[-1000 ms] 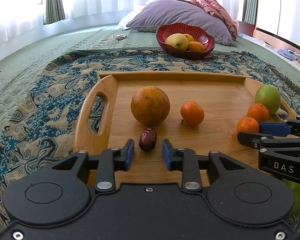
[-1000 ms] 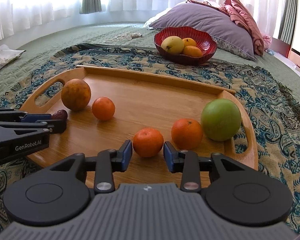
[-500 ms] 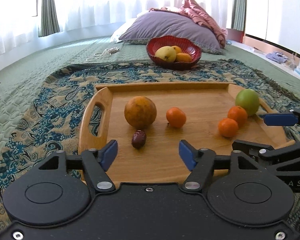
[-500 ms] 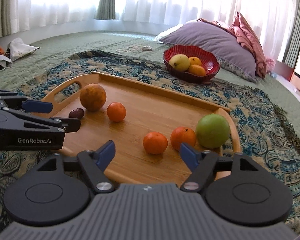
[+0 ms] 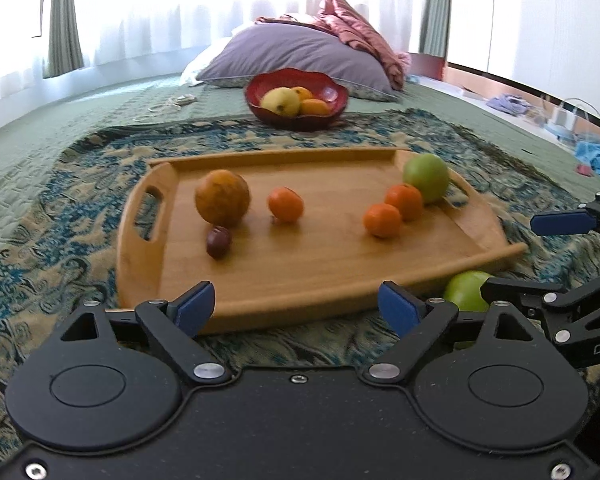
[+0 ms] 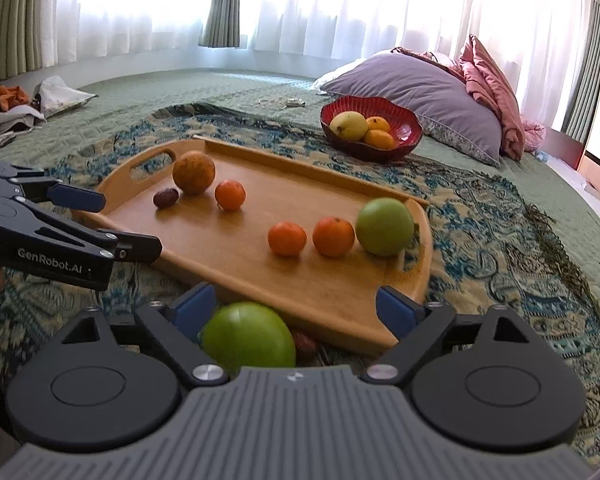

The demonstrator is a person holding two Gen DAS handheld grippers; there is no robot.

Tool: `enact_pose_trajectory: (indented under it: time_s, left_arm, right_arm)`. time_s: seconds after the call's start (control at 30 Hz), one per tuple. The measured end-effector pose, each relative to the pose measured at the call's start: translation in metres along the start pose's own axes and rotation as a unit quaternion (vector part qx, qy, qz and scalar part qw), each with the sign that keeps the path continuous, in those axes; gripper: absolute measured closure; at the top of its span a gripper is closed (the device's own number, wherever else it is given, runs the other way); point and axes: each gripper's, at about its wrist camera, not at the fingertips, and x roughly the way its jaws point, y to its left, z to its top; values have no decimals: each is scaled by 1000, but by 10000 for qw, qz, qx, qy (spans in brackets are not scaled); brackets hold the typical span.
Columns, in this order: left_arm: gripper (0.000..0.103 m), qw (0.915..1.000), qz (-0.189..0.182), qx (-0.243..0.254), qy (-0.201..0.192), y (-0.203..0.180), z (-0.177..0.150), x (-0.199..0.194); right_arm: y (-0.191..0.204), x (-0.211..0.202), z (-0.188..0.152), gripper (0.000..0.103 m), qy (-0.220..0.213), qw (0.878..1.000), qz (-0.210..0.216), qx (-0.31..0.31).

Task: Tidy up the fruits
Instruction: 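Move both tools back toward the green apple and date beside the tray, then grasp the large green apple with the left tool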

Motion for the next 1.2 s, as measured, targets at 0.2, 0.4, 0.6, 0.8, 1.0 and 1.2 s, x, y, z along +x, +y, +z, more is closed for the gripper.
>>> enact_pose_trajectory:
  time_s: [0.2, 0.4, 0.6, 0.8, 1.0, 1.2]
  left_arm:
    - [12, 9995, -269, 46, 135, -17, -6, -2]
    - [9, 9980, -567, 125, 231, -36, -5, -2]
    - [8, 9962, -792, 276, 247, -59, -4, 0]
    - [8, 9931, -1061, 311, 386, -78, -1, 13]
    - [29, 9908, -1232, 115, 539, -85, -1, 29]
    - [49, 9904, -1212, 89, 657, -90, -5, 37]
  right_arm:
    - [-5, -5, -18, 7, 234, 9995, 166, -123]
    - [0, -2, -34, 7, 419, 9982, 196, -379]
    - [-2, 4, -42, 7, 536, 9979, 277, -255]
    - [-3, 4, -49, 7, 571, 9977, 328, -179]
    - [-4, 2, -50, 7, 587, 9976, 341, -116]
    - [-4, 1, -51, 7, 593, 9976, 338, -111]
